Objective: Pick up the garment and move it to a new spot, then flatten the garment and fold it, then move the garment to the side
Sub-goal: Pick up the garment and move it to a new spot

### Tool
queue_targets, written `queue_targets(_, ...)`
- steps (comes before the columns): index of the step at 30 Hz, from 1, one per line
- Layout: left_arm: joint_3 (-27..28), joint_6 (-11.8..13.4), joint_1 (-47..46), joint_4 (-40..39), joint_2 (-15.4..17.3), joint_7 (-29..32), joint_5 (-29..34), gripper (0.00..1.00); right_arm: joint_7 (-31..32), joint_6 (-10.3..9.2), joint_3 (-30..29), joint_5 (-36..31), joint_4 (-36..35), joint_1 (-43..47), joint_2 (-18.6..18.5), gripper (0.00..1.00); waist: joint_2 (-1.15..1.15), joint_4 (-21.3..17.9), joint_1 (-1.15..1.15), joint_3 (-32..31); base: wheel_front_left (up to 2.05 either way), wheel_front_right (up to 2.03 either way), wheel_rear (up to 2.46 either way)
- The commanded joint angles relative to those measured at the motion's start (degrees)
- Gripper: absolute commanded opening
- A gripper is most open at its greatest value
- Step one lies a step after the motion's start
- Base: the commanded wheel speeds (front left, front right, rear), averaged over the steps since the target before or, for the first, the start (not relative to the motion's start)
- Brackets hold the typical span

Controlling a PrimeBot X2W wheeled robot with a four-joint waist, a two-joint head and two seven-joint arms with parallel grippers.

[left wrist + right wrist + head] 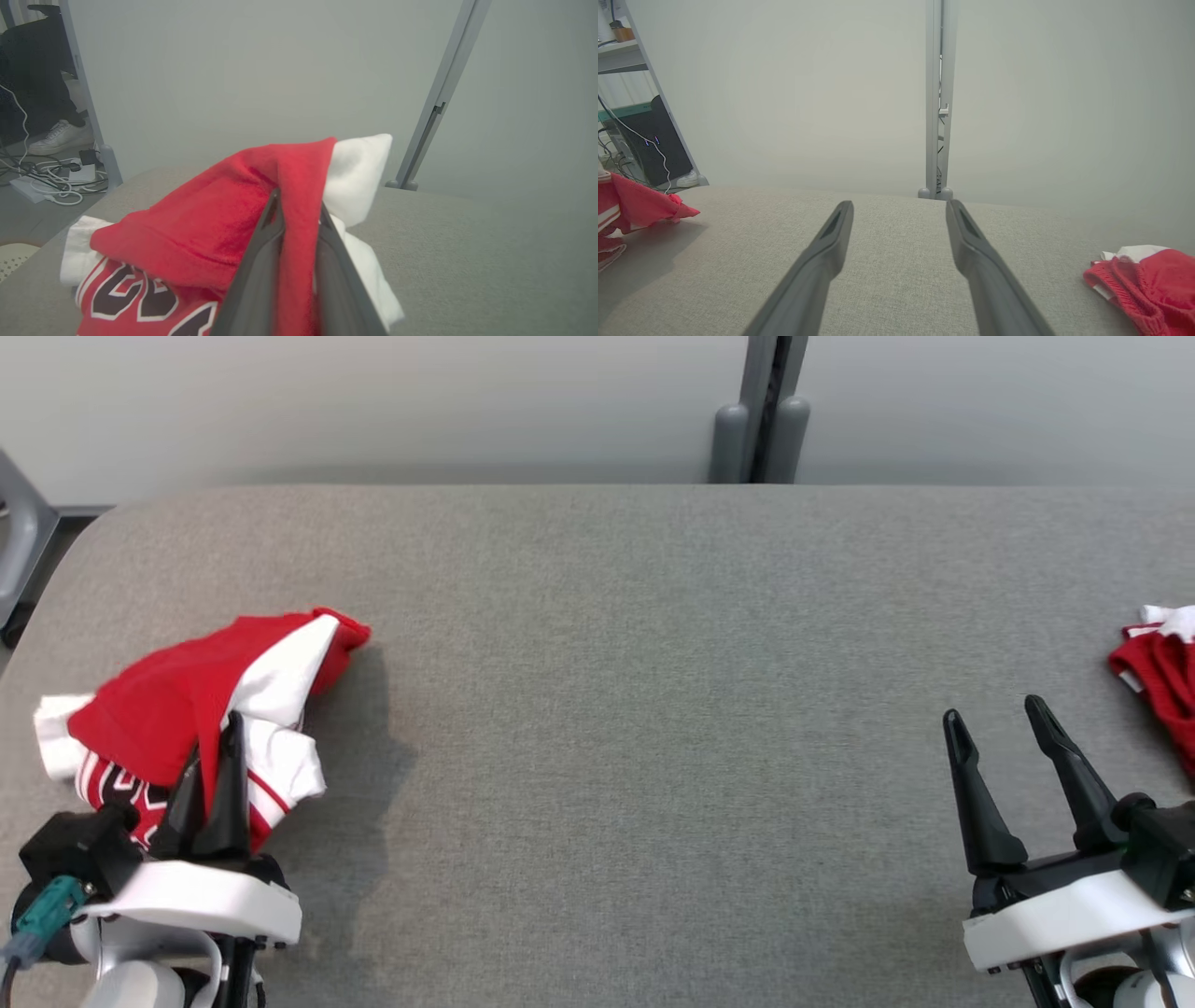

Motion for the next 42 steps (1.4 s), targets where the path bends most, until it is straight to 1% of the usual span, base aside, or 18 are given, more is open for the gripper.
queue_targets(1, 0.09, 0.47, 0.55, -0.97, 0.26, 0.2, 0.58, 0.0, 0.2, 0.01, -0.21, 0.2, -0.41, 0.57, 0.06, 1.0, 0.0, -0.91, 0.0, -0.88, 0.0, 0.0, 0.0)
queue_targets(7, -1.42, 2.7, 2.41, -7.99, 0.34, 1.72, 2.43, 0.0, 0.78, 0.01, -0.18, 0.54, -1.5, 0.73, 0.14, 1.0, 0.0, -3.07, 0.0, -1.54, 0.0, 0.0, 0.0)
queue_targets(9, -2.26, 2.79, 1.66, -9.49, 0.24, 2.11, 3.06, 0.0, 0.86, 0.01, 0.12, 0.66, -1.97, 0.5, 0.31, 1.0, 0.0, -4.17, 0.0, -1.1, 0.0, 0.0, 0.0)
queue_targets(13, -3.97, 2.09, -0.8, -11.34, -0.84, 2.23, 3.25, 0.0, 0.25, 0.01, 0.04, 1.07, -2.53, -0.47, 0.64, 1.0, 0.0, -7.24, 0.0, 0.73, 0.0, 0.0, 0.0)
queue_targets(20, -10.55, -1.81, -7.97, -8.85, -3.6, 3.98, 4.59, 0.0, -1.23, 0.01, -0.56, 1.35, -1.78, -1.67, 1.41, 1.0, 0.0, -13.08, 0.0, 4.25, 0.0, 0.0, 0.0)
queue_targets(25, -16.05, -5.48, -12.27, -4.1, -6.37, 5.29, 4.96, 0.0, -2.88, 0.01, -0.54, 2.0, -0.4, -1.95, 1.87, 1.0, 0.0, -16.76, 0.0, 6.19, 0.0, 0.0, 0.0)
queue_targets(28, -18.14, -7.08, -14.05, -0.38, -7.64, 5.71, 4.78, 0.0, -3.63, 0.01, -0.56, 2.29, 0.38, -2.39, 1.99, 1.0, 0.0, -18.67, 0.0, 7.05, 0.0, 0.0, 0.0)
queue_targets(34, -21.79, -10.0, -16.46, 6.87, -10.18, 6.74, 4.19, 0.0, -4.79, 0.01, -0.61, 2.6, 1.74, -3.28, 2.09, 1.0, 0.0, -20.23, 0.0, 8.14, 0.0, 0.0, 0.0)
queue_targets(39, -22.97, -11.9, -17.19, 10.53, -11.7, 5.99, 1.98, 0.0, -5.51, 0.01, -0.99, 3.08, 3.17, -3.07, 2.13, 1.0, 0.0, -19.71, 0.0, 7.3, 0.0, 0.0, 0.0)
queue_targets(40, -22.87, -11.96, -17.33, 10.99, -11.73, 5.63, 1.64, 0.36, -5.65, 0.01, -1.07, 3.06, 3.42, -2.84, 2.14, 1.0, 0.0, -19.39, 0.0, 6.87, 0.0, 0.0, 0.0)
queue_targets(41, -22.81, -12.08, -17.43, 11.2, -11.78, 5.1, 1.57, 1.0, -5.65, 0.01, -1.04, 3.11, 3.52, -2.59, 2.14, 1.0, 0.0, -19.01, 0.0, 6.4, 0.0, 0.0, 0.0)
queue_targets(42, -22.68, -12.2, -17.44, 11.28, -11.86, 4.6, 1.28, 1.0, -5.69, 0.01, -0.96, 3.16, 3.63, -2.38, 2.14, 1.0, 0.0, -18.57, 0.0, 5.87, 0.0, 0.0, 0.0)
